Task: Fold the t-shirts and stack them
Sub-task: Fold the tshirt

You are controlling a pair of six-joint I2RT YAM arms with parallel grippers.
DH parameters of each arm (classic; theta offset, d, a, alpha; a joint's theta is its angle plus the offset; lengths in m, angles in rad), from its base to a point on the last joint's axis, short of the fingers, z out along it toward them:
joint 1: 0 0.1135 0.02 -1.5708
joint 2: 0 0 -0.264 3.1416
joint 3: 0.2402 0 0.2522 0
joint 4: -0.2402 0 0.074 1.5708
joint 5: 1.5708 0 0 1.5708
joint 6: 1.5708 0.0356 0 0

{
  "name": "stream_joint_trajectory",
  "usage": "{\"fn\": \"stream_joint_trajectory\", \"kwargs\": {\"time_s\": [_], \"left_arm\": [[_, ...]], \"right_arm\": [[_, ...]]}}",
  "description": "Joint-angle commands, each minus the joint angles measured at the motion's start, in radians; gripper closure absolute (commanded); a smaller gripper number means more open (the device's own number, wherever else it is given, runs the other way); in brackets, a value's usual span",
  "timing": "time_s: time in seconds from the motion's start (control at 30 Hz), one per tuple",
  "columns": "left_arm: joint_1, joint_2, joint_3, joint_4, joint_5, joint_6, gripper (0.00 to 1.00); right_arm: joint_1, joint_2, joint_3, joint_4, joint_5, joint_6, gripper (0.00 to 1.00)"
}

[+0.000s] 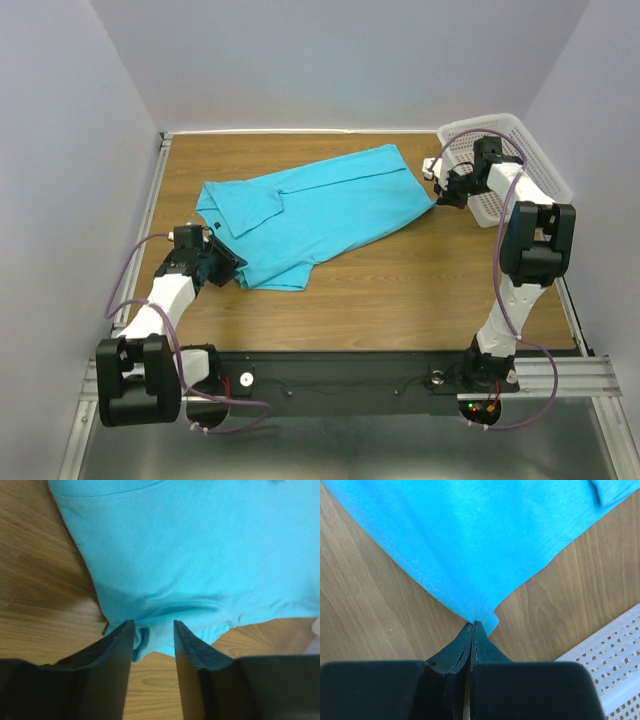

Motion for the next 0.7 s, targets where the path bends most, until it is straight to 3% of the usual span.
{"fn": "stream_joint_trajectory", "kwargs": {"time_s": [0.0,0.13,0.17,0.37,0.53,0.67], "left_arm": [[-0.002,-0.041,0.066,0.025,0.021,0.094,0.47],[-0.005,-0.119,0.13,-0.025,0.021,0.179,0.36],[-0.008,-0.127,0.135,-0.034,0.044,0.197,0.29],[-0.038,-0.191,0.052,-0.165,0.028,0.11,0.34],[-0.08,-0.306,0.005,-0.174,0.053,0.042,0.38],[-0.102,-0.293,-0.052,-0.142,0.128,0.018,0.38]], "right_arm": [[-0.007,-0.004,-0.006,-0.009,-0.03,-0.008,0.99],[-0.007,-0.007,-0.008,-0.009,-0.03,-0.008,0.99],[-0.007,-0.005,-0.011,-0.009,-0.03,-0.008,0.99],[-0.007,-0.002,-0.014,-0.007,-0.036,-0.003,0.99],[-0.007,0.0,-0.015,-0.007,-0.036,-0.003,0.99],[-0.007,0.0,-0.012,-0.007,-0.042,0.0,0.99]]}}
